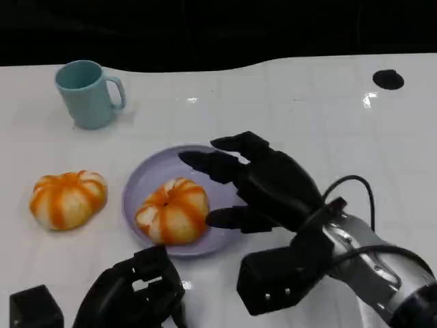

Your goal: Grasp the bread from the table and place it into the plate.

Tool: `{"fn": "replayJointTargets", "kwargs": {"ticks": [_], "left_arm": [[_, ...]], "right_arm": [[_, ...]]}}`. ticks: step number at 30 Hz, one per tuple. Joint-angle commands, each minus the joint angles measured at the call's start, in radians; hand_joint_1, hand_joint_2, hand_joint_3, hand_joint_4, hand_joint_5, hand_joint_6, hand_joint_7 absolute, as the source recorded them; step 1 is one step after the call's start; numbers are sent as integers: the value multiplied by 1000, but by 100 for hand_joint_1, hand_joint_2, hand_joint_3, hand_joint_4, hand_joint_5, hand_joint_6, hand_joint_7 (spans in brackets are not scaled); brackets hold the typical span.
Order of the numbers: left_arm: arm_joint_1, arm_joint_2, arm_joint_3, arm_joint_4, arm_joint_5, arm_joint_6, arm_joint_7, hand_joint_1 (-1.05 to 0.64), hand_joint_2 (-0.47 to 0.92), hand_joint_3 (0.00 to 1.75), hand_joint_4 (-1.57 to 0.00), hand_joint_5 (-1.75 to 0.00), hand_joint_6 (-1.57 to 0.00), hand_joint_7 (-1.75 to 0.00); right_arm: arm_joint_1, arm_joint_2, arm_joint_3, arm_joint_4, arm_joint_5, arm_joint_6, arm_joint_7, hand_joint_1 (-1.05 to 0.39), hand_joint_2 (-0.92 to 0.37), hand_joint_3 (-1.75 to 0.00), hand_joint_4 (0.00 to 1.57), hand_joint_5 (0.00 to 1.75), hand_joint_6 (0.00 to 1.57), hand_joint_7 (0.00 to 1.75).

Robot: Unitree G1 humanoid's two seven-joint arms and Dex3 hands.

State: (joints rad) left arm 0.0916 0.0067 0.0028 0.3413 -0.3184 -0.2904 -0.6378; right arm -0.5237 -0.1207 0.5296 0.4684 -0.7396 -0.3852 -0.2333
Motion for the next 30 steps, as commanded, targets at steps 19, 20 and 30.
{"fn": "replayJointTargets", "kwargs": {"ticks": [19, 20, 30], "left_arm": [[-7, 8, 4, 11, 6, -1, 7, -61, 74, 57, -79, -175, -72, -148], [-8, 8, 4, 11, 6, -1, 8, -60, 74, 57, -79, -175, -72, -148], [-8, 4, 1, 8, 9, 1, 11, -60, 74, 56, -78, -175, -71, -148]], "right_arm": [[217, -270, -123, -150, -143, -211, -424, -18, -66, -51, 72, 141, 81, 84], [231, -278, -132, -154, -138, -216, -432, -17, -68, -49, 72, 150, 82, 87], [382, -343, -222, -237, -110, -258, -452, -20, -76, -56, 75, 175, 62, 135]]}}
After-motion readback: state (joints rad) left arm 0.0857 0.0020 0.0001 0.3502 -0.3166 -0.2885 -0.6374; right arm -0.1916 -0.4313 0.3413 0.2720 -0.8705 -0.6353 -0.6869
